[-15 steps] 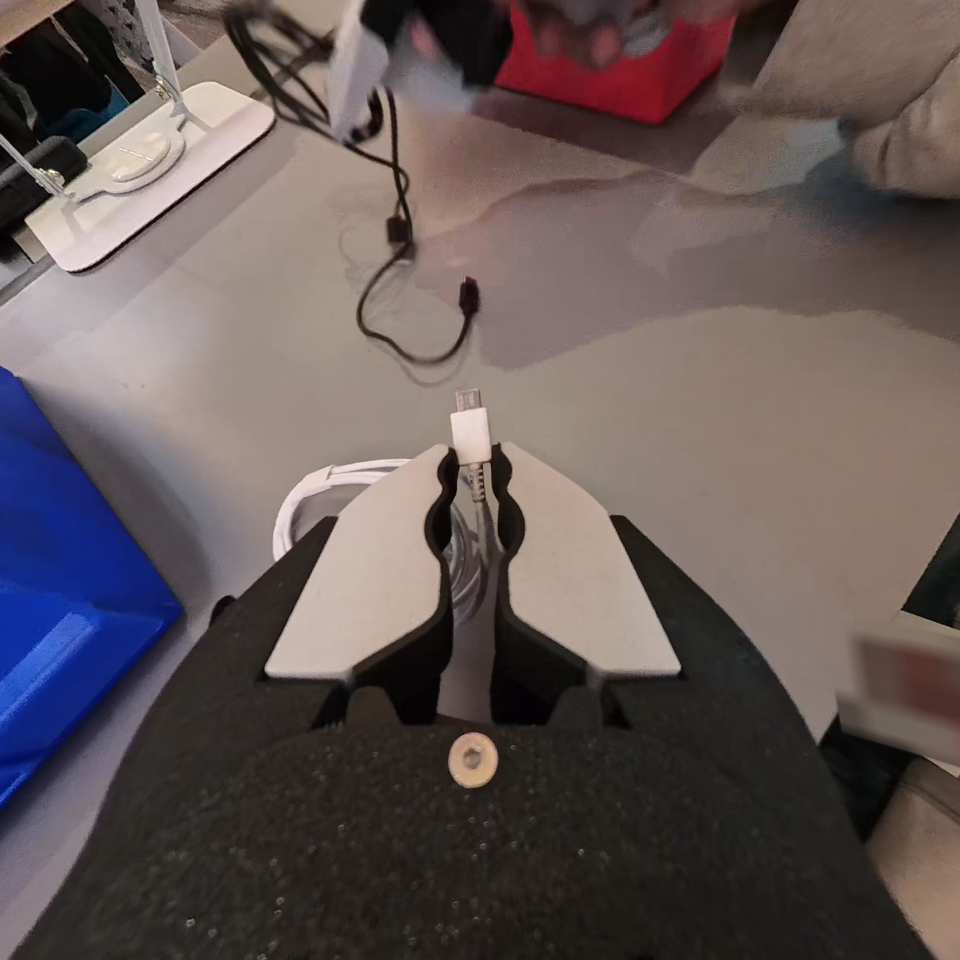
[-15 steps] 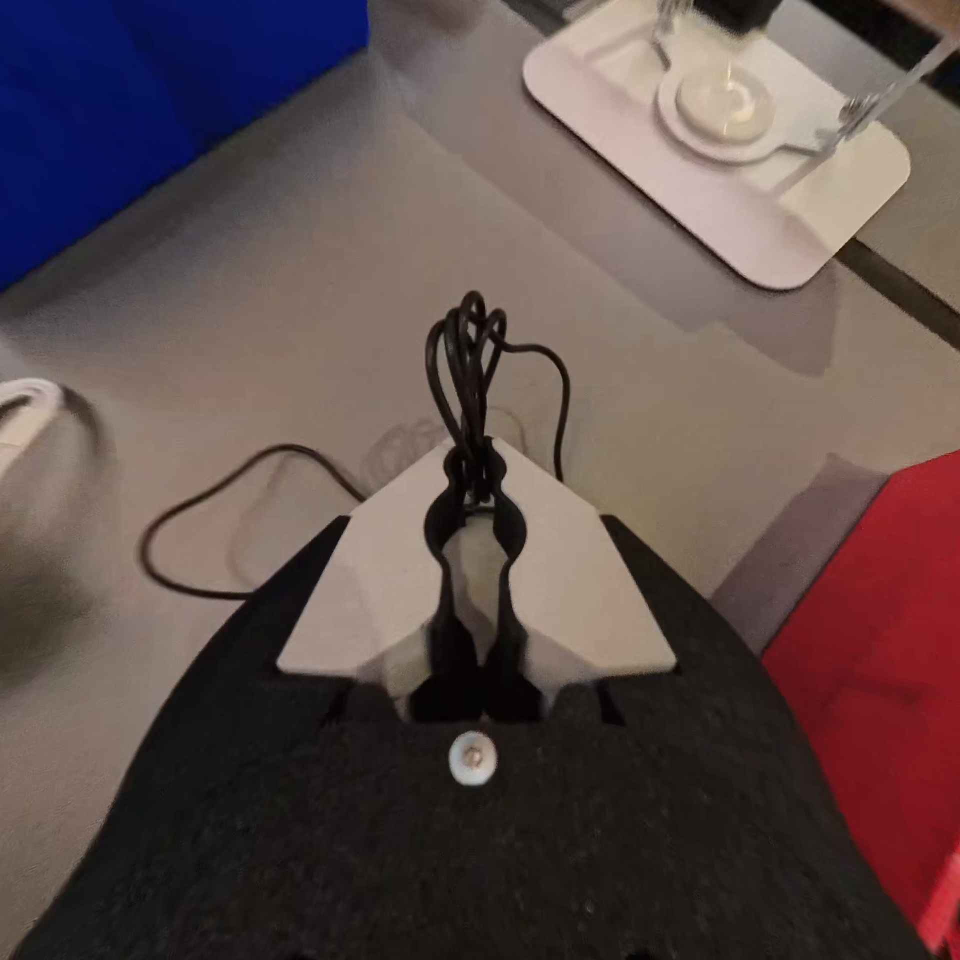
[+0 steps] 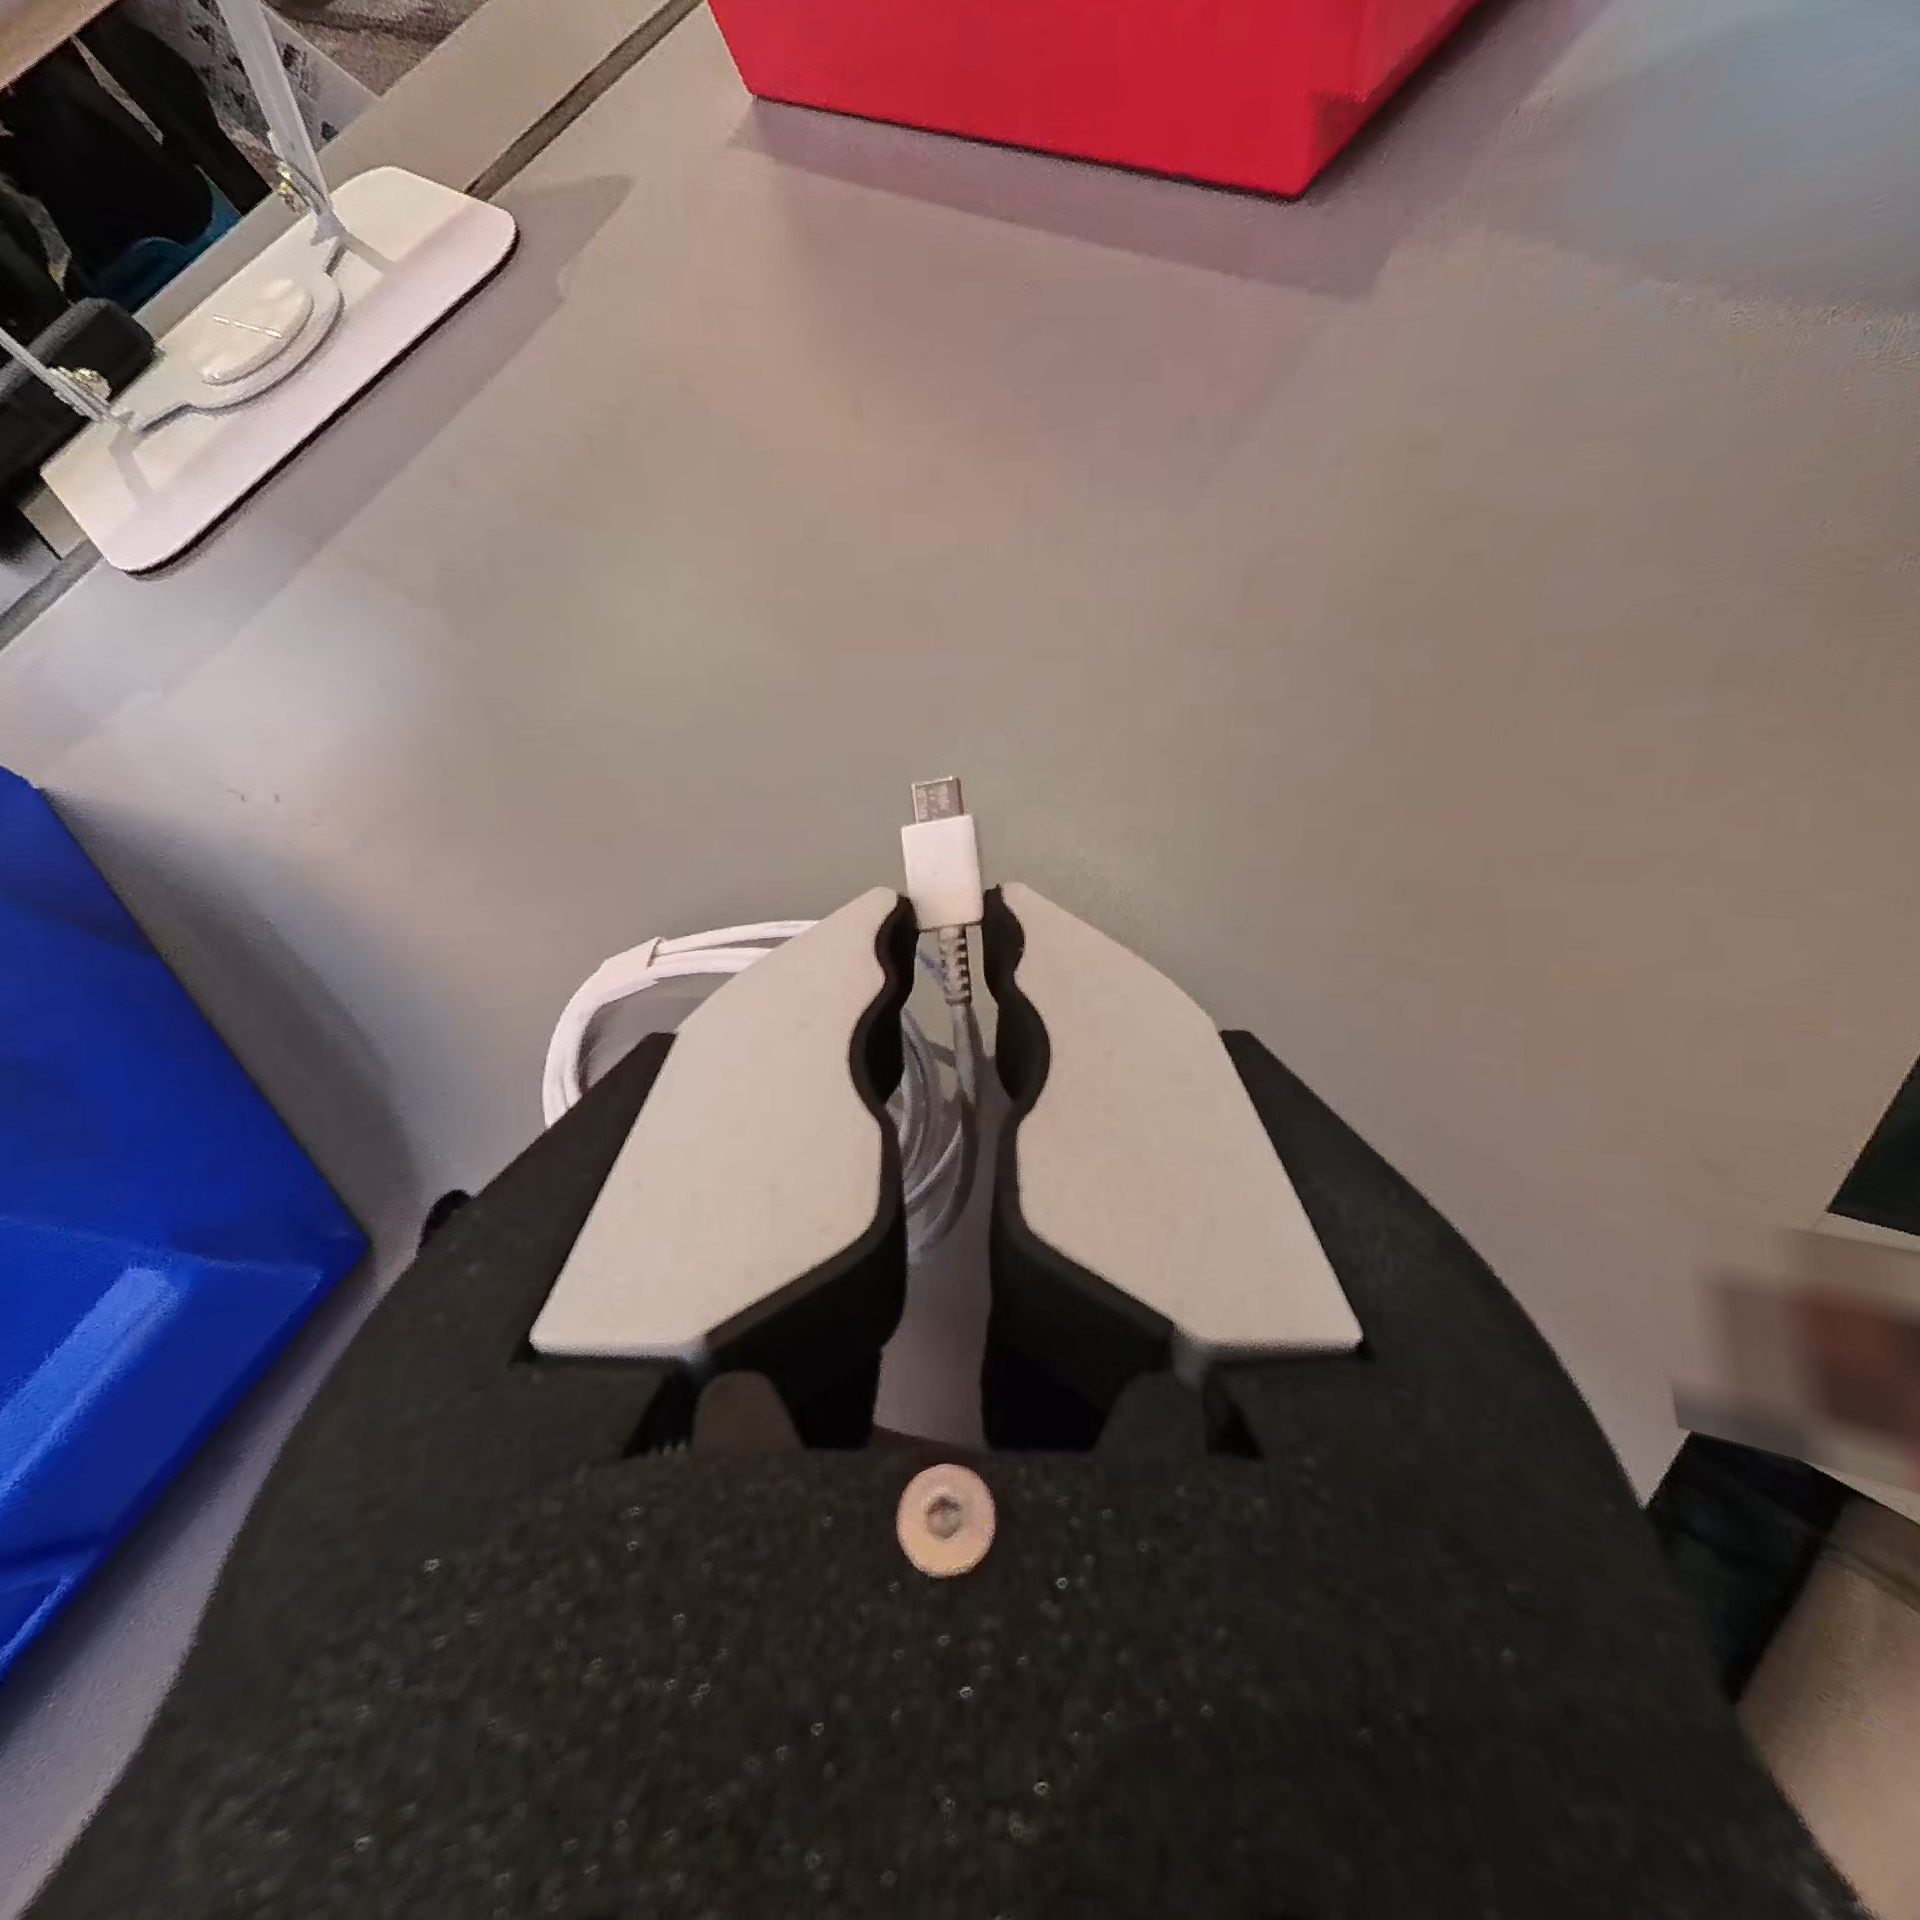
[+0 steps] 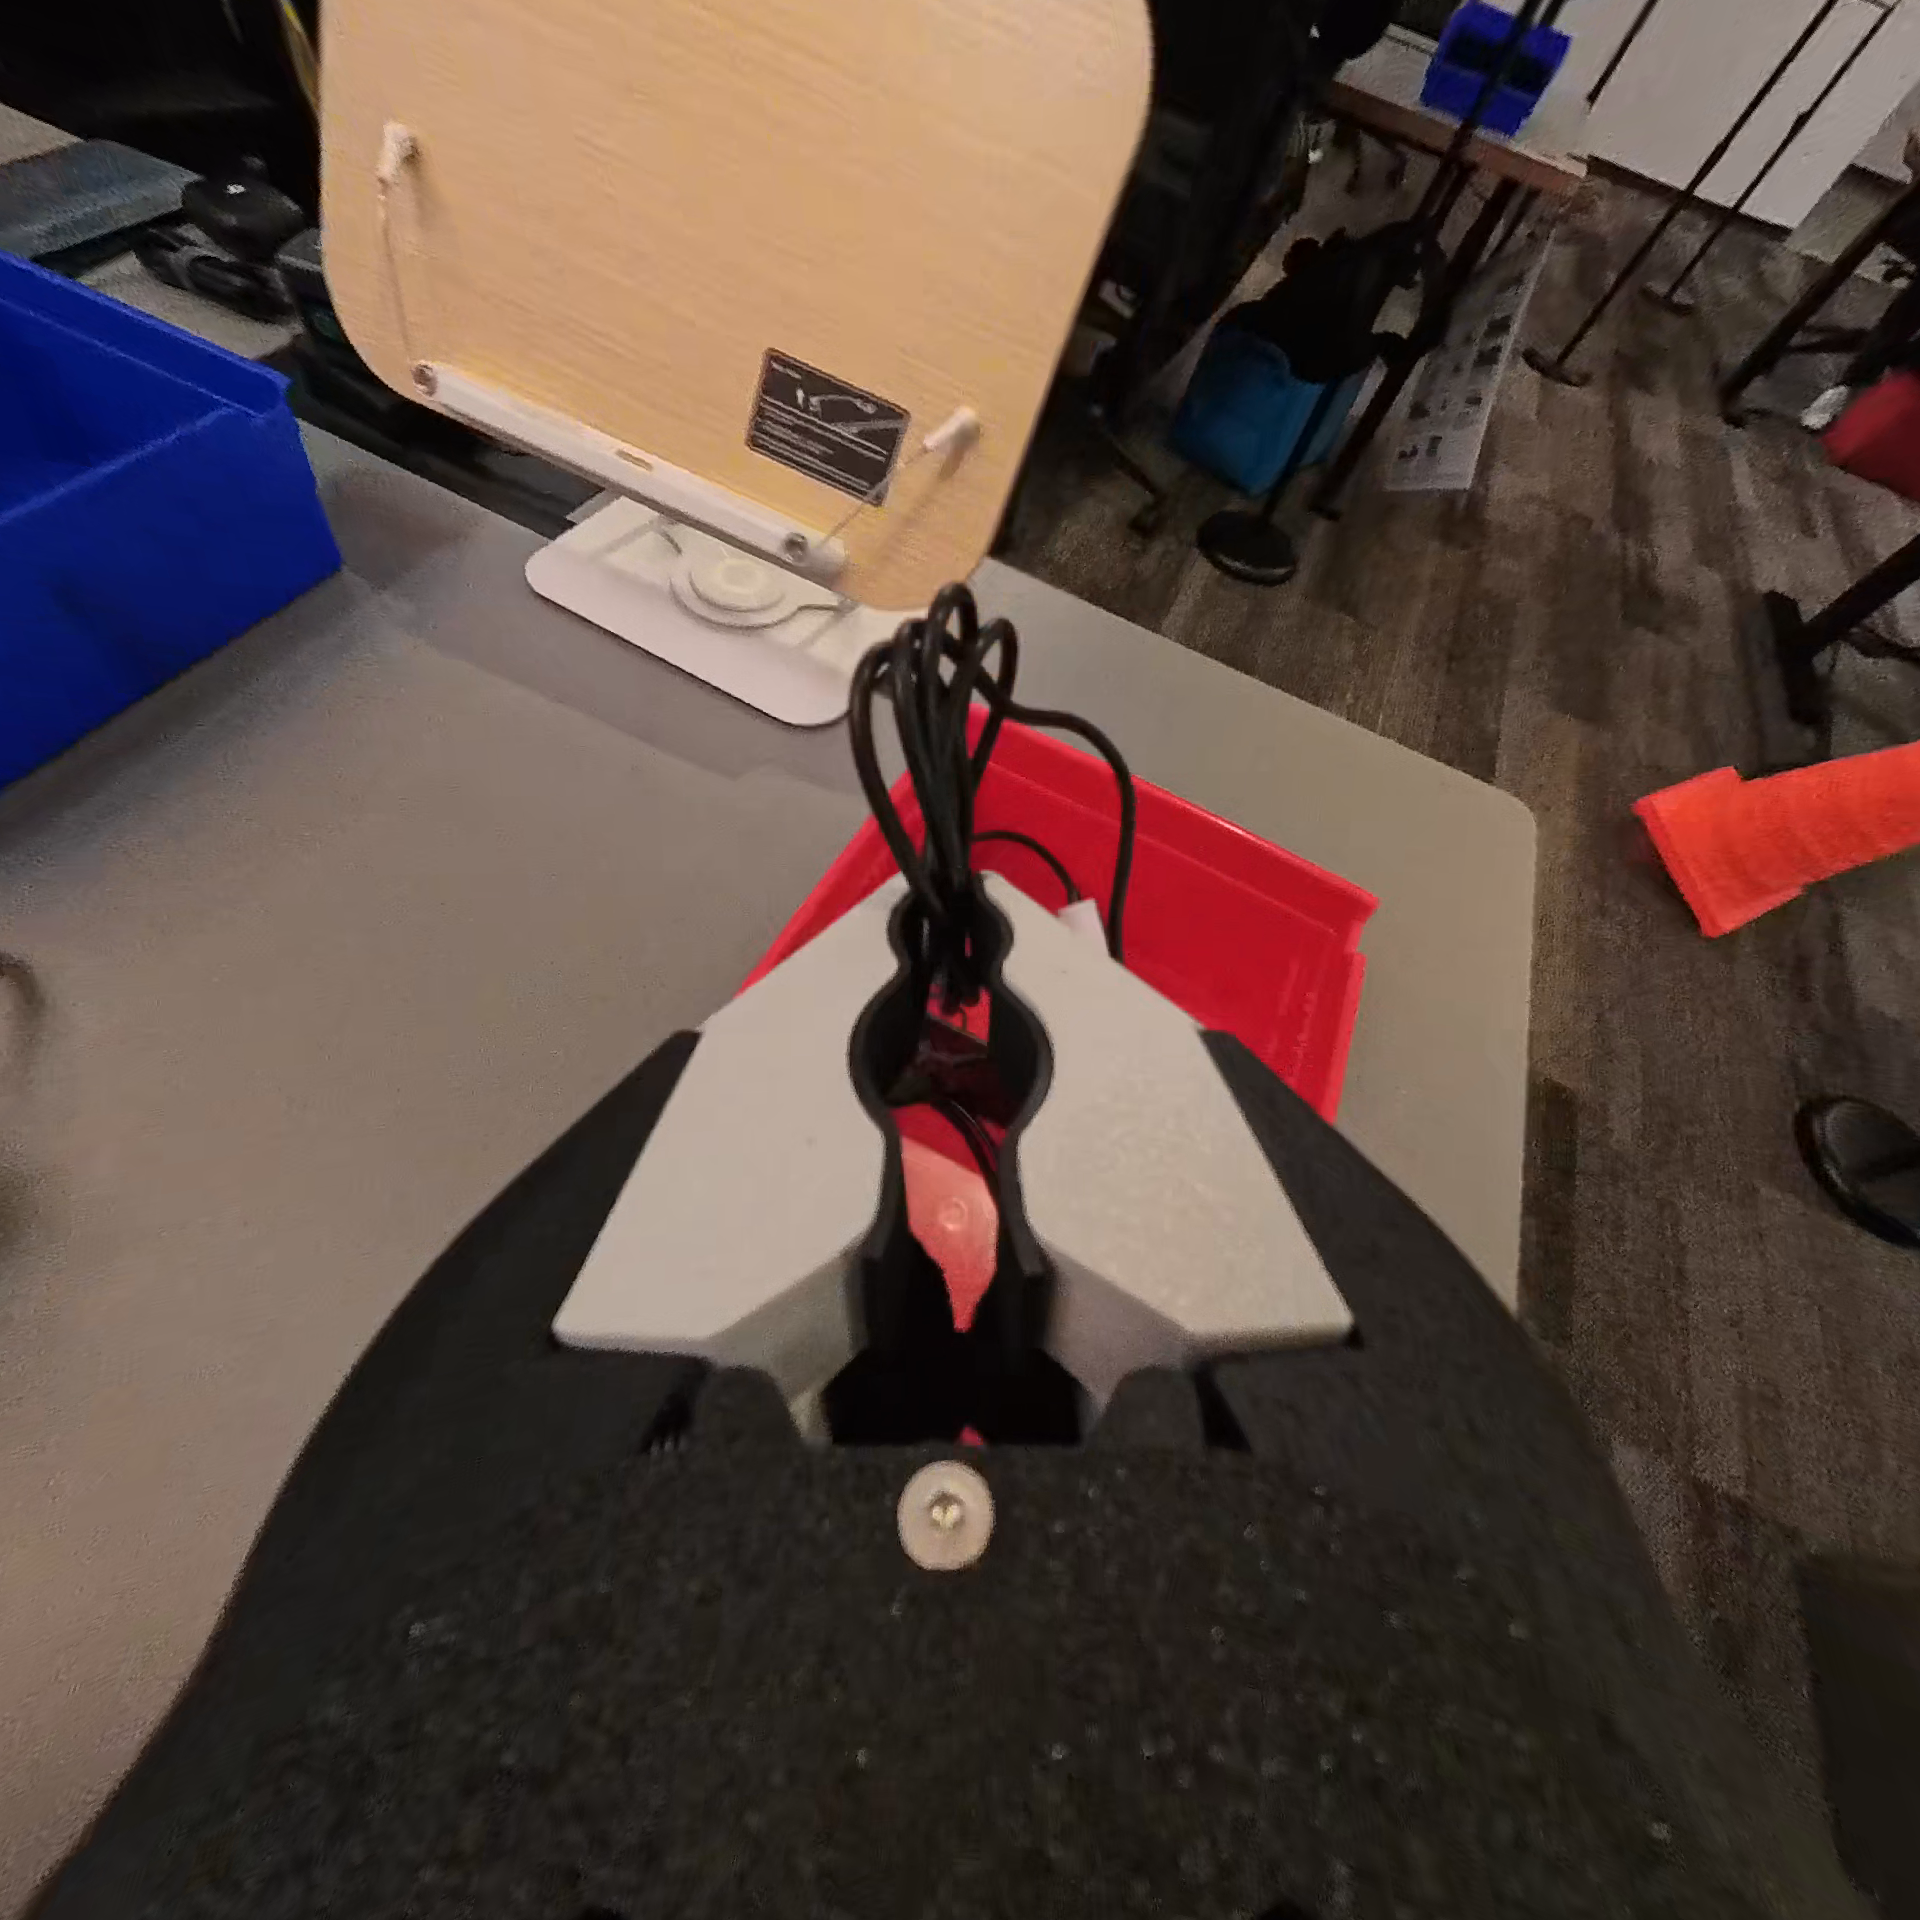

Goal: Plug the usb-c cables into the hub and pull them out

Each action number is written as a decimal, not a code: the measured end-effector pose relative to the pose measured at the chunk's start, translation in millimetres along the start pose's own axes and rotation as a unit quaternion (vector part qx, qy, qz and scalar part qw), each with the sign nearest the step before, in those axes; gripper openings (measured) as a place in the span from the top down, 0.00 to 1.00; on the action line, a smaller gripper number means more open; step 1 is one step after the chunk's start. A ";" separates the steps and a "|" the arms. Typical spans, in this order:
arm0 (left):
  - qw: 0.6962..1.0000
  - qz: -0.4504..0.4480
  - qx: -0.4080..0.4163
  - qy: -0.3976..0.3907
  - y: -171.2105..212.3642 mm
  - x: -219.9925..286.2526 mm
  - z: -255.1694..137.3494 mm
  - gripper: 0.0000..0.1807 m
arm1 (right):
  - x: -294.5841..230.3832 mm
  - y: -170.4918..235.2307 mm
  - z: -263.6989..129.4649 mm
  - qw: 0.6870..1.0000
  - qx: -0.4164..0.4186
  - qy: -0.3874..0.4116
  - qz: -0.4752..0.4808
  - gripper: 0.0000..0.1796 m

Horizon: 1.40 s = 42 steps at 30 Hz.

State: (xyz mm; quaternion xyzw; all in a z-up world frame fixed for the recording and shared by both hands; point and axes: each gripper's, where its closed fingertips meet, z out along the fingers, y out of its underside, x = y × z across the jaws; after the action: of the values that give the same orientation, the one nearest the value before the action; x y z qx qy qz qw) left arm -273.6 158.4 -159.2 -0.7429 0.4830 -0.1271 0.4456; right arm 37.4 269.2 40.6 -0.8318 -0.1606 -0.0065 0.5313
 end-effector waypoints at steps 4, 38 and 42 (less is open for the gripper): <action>1.000 0.003 -0.004 0.002 0.6 1.8 2.4 0.93 | 20.7 29.5 5.5 0.999 -0.030 0.006 0.017 0.97; 0.994 -0.031 0.101 0.041 -65.4 65.5 12.2 0.75 | -211.4 93.4 43.5 0.955 -0.022 -0.293 0.039 0.71; 0.982 -0.106 0.158 0.020 -62.8 31.6 -38.7 0.82 | -253.8 123.2 50.9 0.947 -0.089 -0.308 0.033 0.71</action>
State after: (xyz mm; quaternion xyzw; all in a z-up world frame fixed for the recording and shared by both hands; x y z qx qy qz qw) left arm -243.8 119.8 -95.5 -0.7071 0.3845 -0.2631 0.5320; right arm -177.7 201.0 -136.2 -0.8418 -0.2879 0.2533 0.3799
